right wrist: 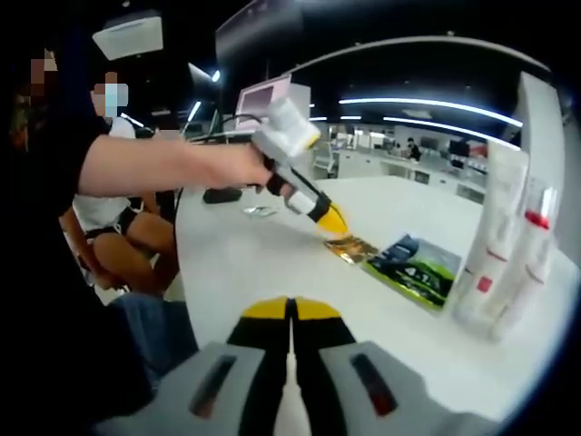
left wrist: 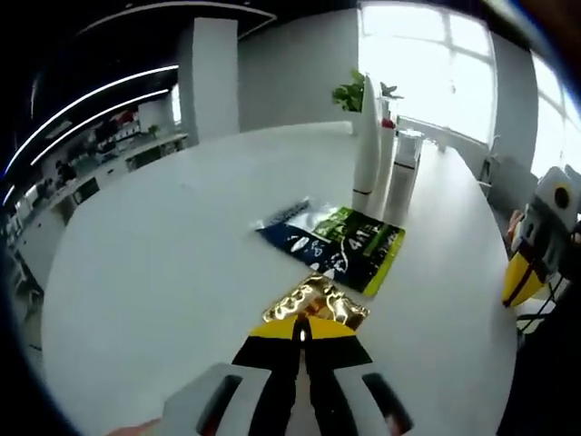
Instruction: Arrange the skincare products in the storage area until every visible bottle or jar stands upright without overlapping.
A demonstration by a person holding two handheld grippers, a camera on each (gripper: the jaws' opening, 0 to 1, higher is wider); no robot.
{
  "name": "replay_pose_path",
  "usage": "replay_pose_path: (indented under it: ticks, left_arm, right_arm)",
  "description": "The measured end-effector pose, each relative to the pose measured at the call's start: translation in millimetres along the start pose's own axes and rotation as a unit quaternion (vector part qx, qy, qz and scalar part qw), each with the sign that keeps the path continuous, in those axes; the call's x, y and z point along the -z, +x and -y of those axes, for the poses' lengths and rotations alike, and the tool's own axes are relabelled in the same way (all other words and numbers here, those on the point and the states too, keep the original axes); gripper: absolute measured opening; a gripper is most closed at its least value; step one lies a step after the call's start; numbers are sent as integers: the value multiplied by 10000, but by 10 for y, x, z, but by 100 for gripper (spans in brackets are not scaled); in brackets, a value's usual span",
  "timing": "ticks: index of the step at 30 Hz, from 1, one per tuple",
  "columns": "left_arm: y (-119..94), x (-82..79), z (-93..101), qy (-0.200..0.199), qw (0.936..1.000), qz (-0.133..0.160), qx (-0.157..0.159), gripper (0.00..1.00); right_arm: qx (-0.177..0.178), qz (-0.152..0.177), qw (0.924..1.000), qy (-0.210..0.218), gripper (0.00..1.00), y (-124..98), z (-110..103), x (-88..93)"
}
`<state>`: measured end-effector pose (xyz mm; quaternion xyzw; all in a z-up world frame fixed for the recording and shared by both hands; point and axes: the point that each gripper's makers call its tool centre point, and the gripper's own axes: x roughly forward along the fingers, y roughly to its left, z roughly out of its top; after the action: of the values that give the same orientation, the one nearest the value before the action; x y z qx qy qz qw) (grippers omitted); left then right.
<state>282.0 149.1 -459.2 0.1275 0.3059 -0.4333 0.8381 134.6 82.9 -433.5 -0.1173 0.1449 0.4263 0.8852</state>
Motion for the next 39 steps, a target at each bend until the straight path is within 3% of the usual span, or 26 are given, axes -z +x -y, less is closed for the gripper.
replay_pose_path:
  ticks: [3, 14, 39]
  left_arm:
    - [7, 134, 2, 37, 9996, -262, 23, 0]
    - [10, 230, 84, 116, 9990, -419, 70, 0]
    - [-9, 228, 90, 35, 9992, -379, 89, 1]
  right_arm:
    - [-23, 19, 10000, -16, 0, 8, -23, -18]
    - [9, 8, 10000, -36, 0, -6, -34, -26]
    - [29, 5, 10000, -33, 0, -12, -45, -36]
